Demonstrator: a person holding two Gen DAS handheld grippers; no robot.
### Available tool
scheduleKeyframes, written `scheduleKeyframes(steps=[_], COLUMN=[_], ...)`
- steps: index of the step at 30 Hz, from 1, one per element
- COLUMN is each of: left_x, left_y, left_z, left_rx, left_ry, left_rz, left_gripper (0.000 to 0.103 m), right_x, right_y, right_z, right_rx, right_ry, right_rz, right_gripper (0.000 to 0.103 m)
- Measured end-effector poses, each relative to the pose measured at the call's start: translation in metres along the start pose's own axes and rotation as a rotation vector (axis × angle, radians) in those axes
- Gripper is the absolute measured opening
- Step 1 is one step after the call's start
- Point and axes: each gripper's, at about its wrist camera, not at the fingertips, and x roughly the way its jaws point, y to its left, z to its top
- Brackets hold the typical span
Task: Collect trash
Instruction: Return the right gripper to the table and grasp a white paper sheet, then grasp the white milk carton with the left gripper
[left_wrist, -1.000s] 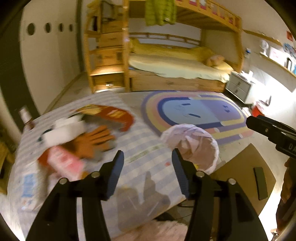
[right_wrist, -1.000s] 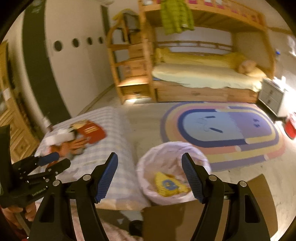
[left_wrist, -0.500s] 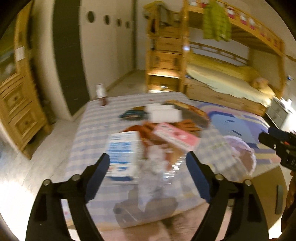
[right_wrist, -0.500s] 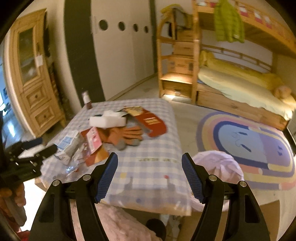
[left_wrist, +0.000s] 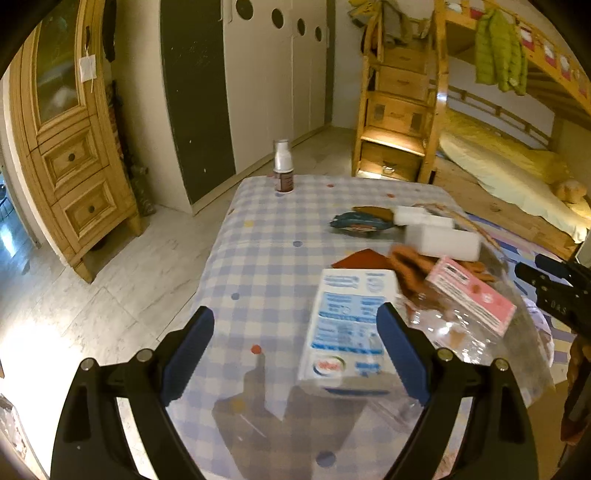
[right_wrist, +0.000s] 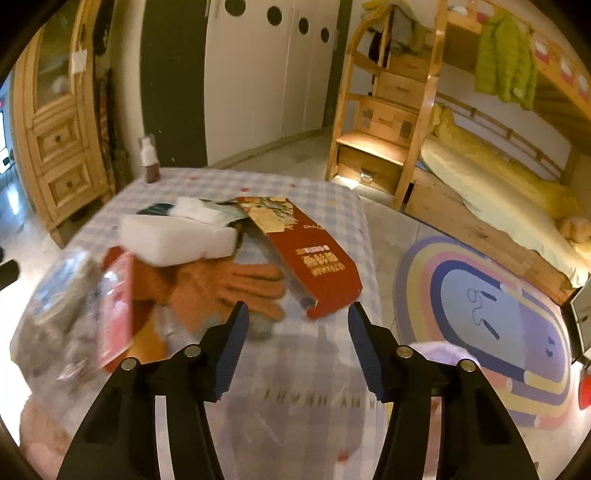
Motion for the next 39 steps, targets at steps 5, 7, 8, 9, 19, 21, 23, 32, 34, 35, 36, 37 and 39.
scheduleKeyframes(steps=[5,7,8,9,19,21,23,32,34,35,36,37,39], left_x=[0.016,0.019,0.02,0.02,0.009,0.005,0.002,0.001,0.005,0.008,0.011,0.014,0.022], left_y=[0.003,0.001,0.001,0.001,0.003,0.004,0.004,-0.018,-0.024,-0.027,-0.028,-0.029,-0.029], left_z=[0.008,0.009,0.01,0.01,-0.002,-0.007,-0.015,-0.034,-0.035,-0.035,-0.034,-0.034,-0.032], left_rx=[-0.008,-0.004,-0.002,-0.002,0.013,0.017,0.021,0.084,0.102,0.105,0.105,0.099,0.088], left_ry=[0.014,0.012,0.014,0.013,0.0,-0.003,0.002,0.029,0.035,0.038,0.042,0.048,0.058], left_rz=[0.011,0.009,0.011,0.01,-0.017,-0.029,-0.045,-0.09,-0.088,-0.089,-0.093,-0.101,-0.113], left_gripper=[0.087,0.087,0.087,0.087,0.087,0.087,0.087,0.087,0.091,0.092,0.092,0.092,0.092], right_x=[0.037,0.048,0.052,0.058,0.013,-0.009,-0.028,-0.073,-0.076,-0.076,-0.077,-0.077,-0.078], right_y=[-0.001,0.001,0.001,0.002,-0.031,-0.042,-0.043,-0.02,-0.016,-0.013,-0.013,-0.011,-0.01], right_z=[0.018,0.021,0.021,0.022,0.027,0.024,0.019,-0.023,-0.029,-0.032,-0.035,-0.038,-0.041], right_rx=[-0.032,-0.05,-0.057,-0.068,0.091,0.167,0.205,0.267,0.247,0.241,0.238,0.236,0.232], right_ry=[0.032,0.045,0.051,0.064,0.04,0.038,0.033,0.038,0.05,0.054,0.056,0.06,0.063], right_rz=[-0.023,-0.036,-0.04,-0.045,0.007,0.054,0.087,0.163,0.154,0.152,0.153,0.154,0.152], right_gripper=[0.056,0.056,0.056,0.054,0.007,0.0,0.0,0.0,0.0,0.0,0.0,0.0,0.0])
